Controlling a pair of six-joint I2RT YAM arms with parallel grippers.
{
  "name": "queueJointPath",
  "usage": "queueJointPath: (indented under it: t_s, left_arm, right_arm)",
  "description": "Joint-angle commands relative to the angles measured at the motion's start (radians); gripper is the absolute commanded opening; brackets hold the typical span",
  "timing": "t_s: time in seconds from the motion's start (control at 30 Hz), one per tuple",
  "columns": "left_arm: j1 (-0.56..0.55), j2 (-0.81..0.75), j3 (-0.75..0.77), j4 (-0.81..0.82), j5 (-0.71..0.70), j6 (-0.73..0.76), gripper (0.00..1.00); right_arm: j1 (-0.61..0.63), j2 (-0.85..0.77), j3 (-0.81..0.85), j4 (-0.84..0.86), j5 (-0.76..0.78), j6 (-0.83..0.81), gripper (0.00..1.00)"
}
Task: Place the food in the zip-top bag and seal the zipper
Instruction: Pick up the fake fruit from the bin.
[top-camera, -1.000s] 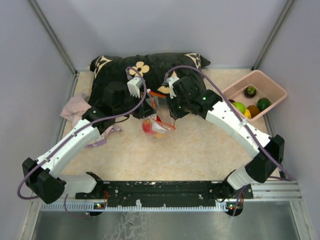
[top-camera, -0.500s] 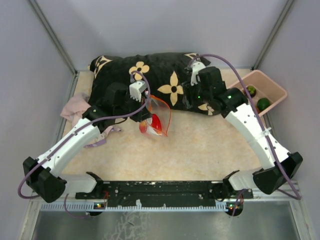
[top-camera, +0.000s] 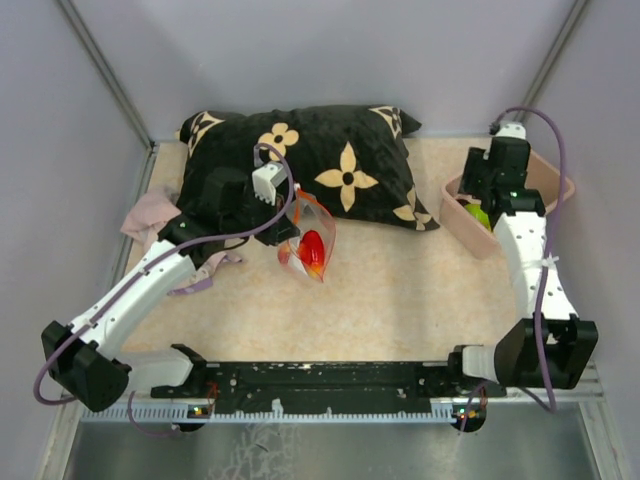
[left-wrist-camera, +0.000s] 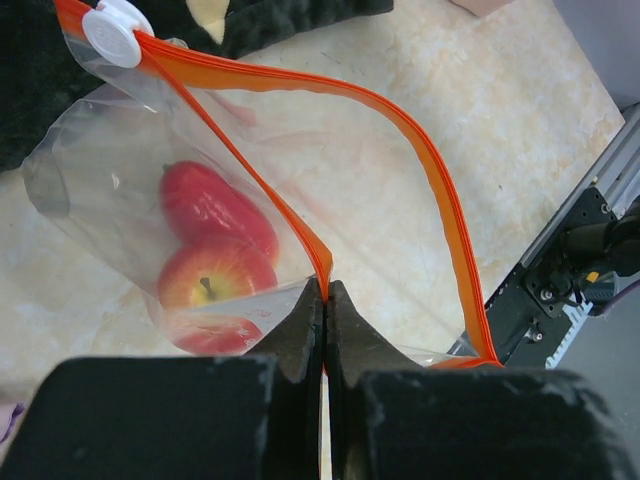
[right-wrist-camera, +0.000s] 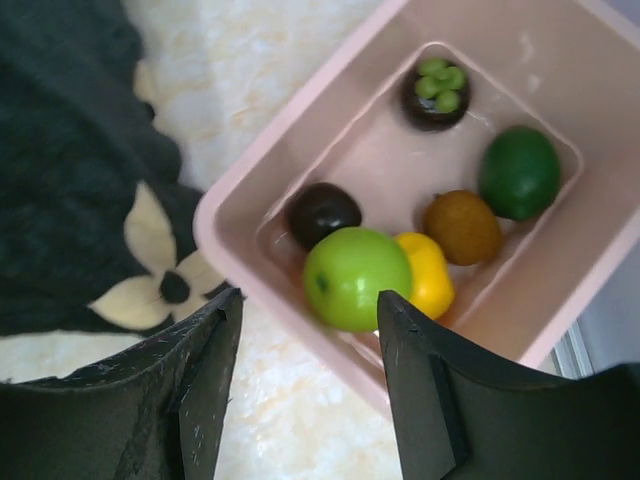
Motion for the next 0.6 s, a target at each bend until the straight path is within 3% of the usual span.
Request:
queueJointPath:
  t_s: [0.0, 0.17, 0.3, 0.57]
  left_arm:
    - [0.017, -0.017, -0.012, 0.036, 0.038, 0.008, 0.00]
    - [0.032, -0.004, -0.014, 0.046, 0.069, 0.004, 0.00]
    - [0.049, -0.007, -0.018, 0.049, 0.083, 0.002, 0.00]
    - [0.061, -0.010, -0.033, 0.065, 0.106, -0.004, 0.00]
  right_arm:
    - [-0.095, 0.015, -0.028, 0.233, -0.030, 0.021, 0.58]
    - [-0.226, 0.107, -0.032, 0.359, -0.089, 0.035, 0.58]
    - [-0.267, 0.190, -0.081, 0.525, -0.113, -0.003, 0.59]
    - [-0.357, 0.379, -0.066, 0.667, -0.198, -0.029, 0.65]
